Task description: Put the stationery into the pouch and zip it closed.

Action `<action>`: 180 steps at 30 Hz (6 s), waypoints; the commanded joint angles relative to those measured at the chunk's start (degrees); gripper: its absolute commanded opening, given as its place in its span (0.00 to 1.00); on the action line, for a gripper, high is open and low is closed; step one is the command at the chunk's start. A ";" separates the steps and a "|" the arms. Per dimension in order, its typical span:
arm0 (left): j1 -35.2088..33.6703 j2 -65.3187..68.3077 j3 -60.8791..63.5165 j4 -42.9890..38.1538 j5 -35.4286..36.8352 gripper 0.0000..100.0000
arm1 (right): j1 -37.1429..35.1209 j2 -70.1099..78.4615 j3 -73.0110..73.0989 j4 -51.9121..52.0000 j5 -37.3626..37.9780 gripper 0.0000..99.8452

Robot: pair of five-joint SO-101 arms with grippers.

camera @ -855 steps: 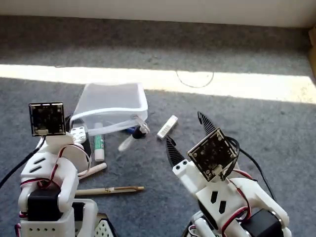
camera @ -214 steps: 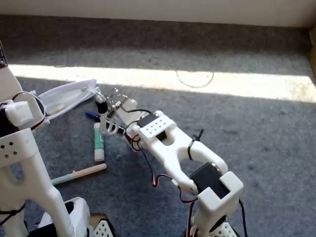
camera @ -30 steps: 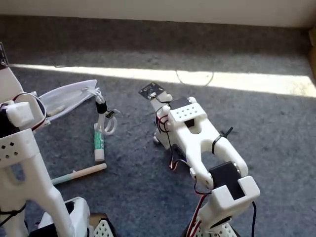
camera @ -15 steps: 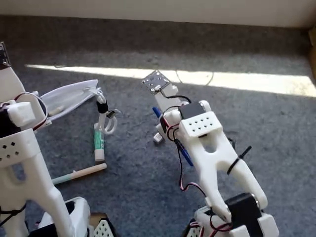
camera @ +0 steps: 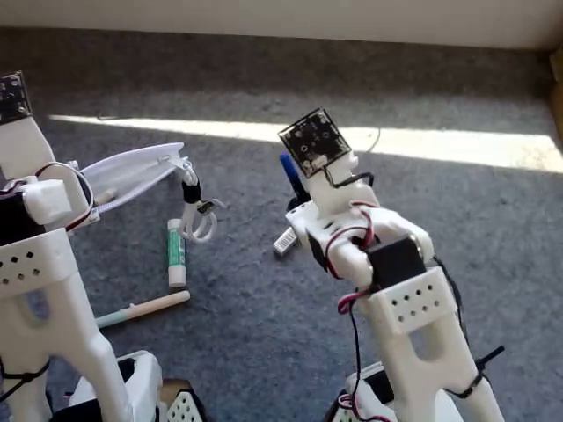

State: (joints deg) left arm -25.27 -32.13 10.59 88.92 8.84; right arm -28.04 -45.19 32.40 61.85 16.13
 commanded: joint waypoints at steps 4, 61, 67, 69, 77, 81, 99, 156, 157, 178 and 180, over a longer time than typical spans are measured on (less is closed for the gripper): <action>1.27 -1.27 -0.40 0.18 0.18 0.01 | -9.80 -6.99 -1.54 -2.59 -0.70 0.01; 1.01 -1.27 -0.48 -0.26 0.26 0.01 | -30.90 14.64 -2.77 -73.63 -0.70 0.01; 1.01 -1.27 -0.48 -0.26 0.26 0.01 | -30.81 17.89 -2.68 -73.71 -0.70 0.01; 0.92 -1.27 -0.48 -0.26 0.18 0.01 | -30.81 18.59 -2.59 -73.71 -0.70 0.01; 0.92 -1.27 -0.40 -0.26 0.18 0.01 | -30.81 20.79 -2.59 -73.45 -0.70 0.01; 0.92 -1.27 -0.40 -0.26 0.18 0.01 | -30.81 20.79 -2.59 -73.27 -0.70 0.01; 0.92 -1.27 -0.40 -0.26 0.09 0.01 | -30.81 20.26 -0.84 -73.19 -0.79 0.13; -10.59 -1.27 -1.36 -2.55 2.46 0.01 | -3.91 14.81 0.92 -20.18 -26.73 0.13; -10.59 -1.27 -1.36 -2.55 2.46 0.01 | -2.86 16.13 0.92 -19.21 -27.78 0.13; -9.80 -1.19 0.57 -3.43 2.20 0.01 | 1.27 51.21 -29.05 6.55 -45.71 0.13; -9.63 -1.19 1.01 -3.52 2.20 0.01 | 1.27 53.58 -31.16 7.52 -45.71 0.13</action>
State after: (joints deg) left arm -35.38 -32.13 11.47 86.81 10.51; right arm -27.43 7.65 6.73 67.74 -28.97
